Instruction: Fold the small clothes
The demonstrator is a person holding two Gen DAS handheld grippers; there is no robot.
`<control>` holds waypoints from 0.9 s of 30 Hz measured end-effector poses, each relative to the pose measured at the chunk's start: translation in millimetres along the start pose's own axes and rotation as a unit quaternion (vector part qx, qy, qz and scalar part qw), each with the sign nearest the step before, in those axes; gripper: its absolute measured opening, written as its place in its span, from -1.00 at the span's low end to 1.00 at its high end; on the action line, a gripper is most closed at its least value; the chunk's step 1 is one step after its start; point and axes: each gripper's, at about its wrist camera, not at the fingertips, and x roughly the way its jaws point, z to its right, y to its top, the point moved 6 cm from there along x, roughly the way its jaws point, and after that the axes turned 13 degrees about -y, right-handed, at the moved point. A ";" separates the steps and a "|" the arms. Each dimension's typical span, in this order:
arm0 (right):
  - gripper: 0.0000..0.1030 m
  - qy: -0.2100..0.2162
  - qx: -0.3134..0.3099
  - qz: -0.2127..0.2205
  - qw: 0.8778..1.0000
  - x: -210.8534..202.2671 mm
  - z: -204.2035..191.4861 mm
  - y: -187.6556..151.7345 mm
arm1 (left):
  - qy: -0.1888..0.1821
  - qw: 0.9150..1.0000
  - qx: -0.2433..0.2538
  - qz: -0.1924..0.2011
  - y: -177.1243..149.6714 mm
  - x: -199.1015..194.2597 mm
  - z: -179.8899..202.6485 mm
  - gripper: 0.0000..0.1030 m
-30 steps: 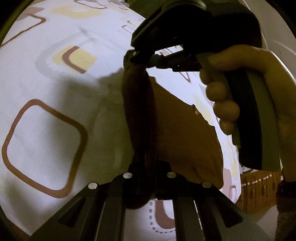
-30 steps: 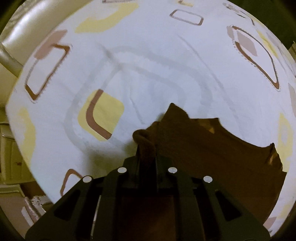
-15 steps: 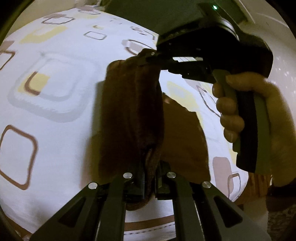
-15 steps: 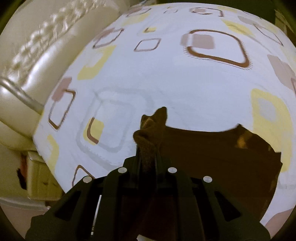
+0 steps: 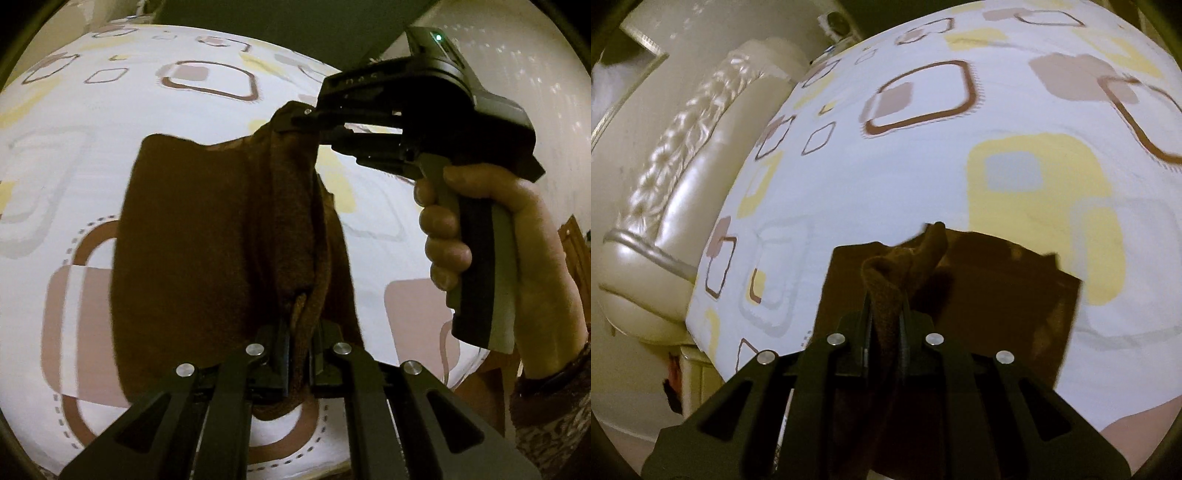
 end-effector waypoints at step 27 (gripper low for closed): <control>-0.87 0.065 0.113 0.007 0.991 36.7 118.2 -5.4 | 0.065 0.997 0.008 -0.041 -13.2 88.2 23.1 -0.87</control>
